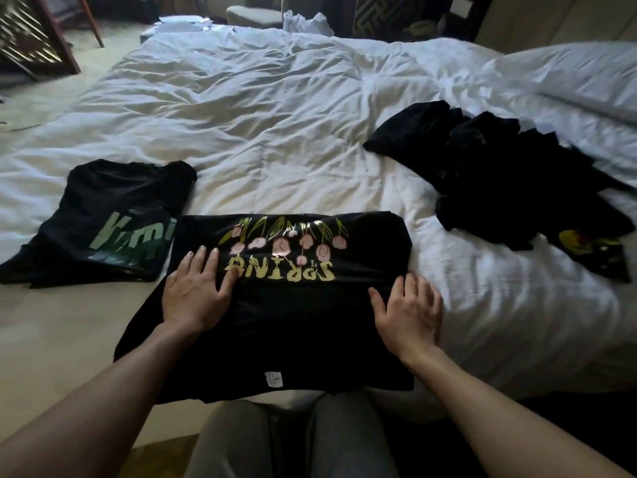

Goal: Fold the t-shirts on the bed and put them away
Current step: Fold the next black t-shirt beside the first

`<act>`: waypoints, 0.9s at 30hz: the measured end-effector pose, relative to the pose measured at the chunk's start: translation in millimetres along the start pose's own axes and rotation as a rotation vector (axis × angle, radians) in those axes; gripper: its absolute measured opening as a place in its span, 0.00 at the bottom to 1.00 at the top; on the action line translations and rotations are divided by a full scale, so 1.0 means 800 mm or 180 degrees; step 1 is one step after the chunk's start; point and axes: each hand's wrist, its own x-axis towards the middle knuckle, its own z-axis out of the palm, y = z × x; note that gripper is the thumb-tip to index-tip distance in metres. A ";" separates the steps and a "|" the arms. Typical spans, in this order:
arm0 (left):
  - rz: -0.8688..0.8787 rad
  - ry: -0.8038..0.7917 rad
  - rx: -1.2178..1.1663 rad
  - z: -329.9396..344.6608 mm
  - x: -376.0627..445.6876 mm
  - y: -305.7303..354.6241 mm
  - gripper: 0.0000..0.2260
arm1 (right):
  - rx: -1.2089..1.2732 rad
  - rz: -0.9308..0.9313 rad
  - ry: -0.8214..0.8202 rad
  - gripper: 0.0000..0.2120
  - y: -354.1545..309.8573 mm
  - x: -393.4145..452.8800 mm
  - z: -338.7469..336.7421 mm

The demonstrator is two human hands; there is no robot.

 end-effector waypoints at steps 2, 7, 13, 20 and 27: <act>0.0041 0.0212 -0.0090 -0.008 0.012 -0.002 0.28 | 0.0199 0.0081 0.0282 0.31 -0.001 0.019 -0.011; 0.0212 0.0441 -0.0211 -0.029 0.075 -0.005 0.22 | 0.0657 -0.0400 0.0256 0.24 -0.016 0.122 -0.041; 0.0313 0.0059 -0.0024 -0.030 0.153 -0.014 0.19 | 0.0372 -0.0505 -0.0834 0.22 -0.026 0.227 -0.034; 0.0277 -0.0214 -0.0114 -0.025 0.190 -0.055 0.10 | 0.0317 -0.0729 -0.0782 0.13 0.011 0.241 0.003; 0.0651 -0.0402 0.0175 -0.047 0.188 0.003 0.16 | 0.0347 -0.0188 0.0395 0.18 -0.016 0.180 0.001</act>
